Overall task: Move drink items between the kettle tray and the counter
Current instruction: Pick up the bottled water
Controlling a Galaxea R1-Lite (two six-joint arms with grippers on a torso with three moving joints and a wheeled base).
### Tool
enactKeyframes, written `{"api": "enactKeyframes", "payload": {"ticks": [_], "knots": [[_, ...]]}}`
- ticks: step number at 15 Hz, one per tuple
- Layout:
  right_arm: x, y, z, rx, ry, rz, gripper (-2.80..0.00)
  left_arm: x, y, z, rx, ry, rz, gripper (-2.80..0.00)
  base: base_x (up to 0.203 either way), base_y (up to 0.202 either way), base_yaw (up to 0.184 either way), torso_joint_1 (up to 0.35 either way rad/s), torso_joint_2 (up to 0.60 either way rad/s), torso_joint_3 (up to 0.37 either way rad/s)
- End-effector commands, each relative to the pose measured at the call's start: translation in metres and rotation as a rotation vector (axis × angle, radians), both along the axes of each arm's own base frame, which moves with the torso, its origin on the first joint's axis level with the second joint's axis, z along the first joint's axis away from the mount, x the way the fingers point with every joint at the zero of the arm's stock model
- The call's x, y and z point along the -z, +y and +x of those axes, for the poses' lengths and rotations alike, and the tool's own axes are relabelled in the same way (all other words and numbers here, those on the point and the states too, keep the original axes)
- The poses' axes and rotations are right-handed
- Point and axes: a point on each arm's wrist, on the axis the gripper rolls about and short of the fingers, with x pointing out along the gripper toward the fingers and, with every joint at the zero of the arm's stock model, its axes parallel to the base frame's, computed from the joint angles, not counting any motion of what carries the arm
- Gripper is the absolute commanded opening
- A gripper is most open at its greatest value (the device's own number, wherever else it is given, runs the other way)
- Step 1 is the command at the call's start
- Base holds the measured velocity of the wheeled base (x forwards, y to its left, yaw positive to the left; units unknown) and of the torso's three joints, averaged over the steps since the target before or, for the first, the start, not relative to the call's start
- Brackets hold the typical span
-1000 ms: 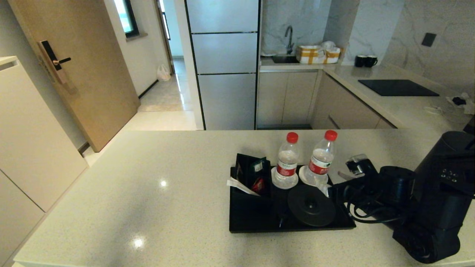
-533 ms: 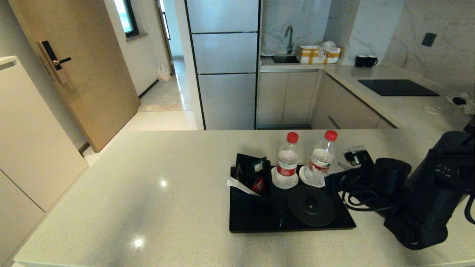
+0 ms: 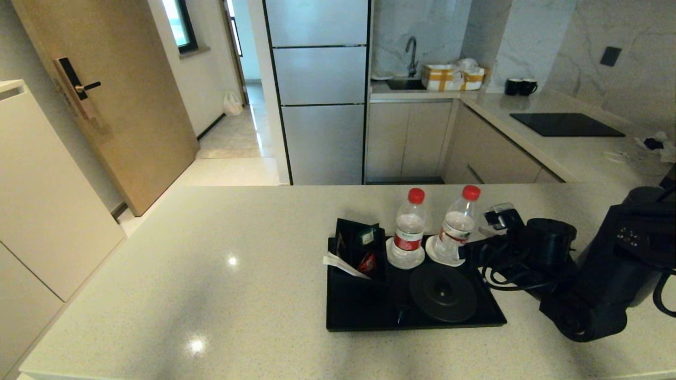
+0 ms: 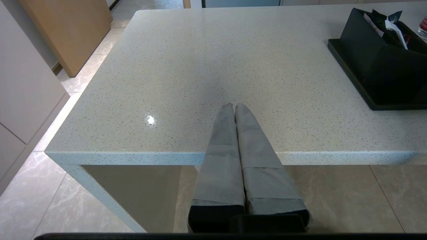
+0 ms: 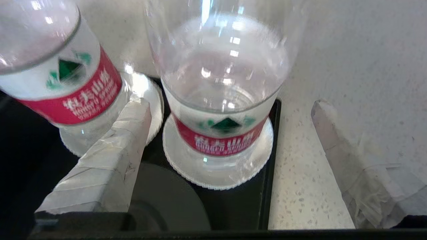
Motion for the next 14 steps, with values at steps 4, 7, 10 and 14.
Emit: {"api": "enactKeyframes", "payload": {"ticks": [4, 7, 10, 14], "knots": [[-0.001, 0.001, 0.003, -0.004, -0.003, -0.016, 0.00, 0.000, 0.000, 0.000, 0.000, 0.000, 0.000, -2.80, 0.000, 0.000, 0.000, 0.000, 0.00, 0.000], [-0.001, 0.004, 0.020, 0.012, -0.044, -0.020, 0.00, 0.000, 0.000, 0.000, -0.001, 0.000, 0.000, -2.80, 0.000, 0.000, 0.000, 0.000, 0.00, 0.000], [0.001, 0.005, 0.027, 0.022, -0.042, -0.023, 0.00, 0.000, 0.000, 0.000, 0.000, 0.000, 0.000, -2.80, 0.000, 0.000, 0.000, 0.000, 0.00, 0.000], [0.002, 0.004, 0.027, 0.022, -0.039, -0.023, 0.00, 0.000, 0.000, 0.000, -0.001, 0.000, 0.000, -2.80, 0.000, 0.000, 0.000, 0.000, 0.00, 0.000]]}}
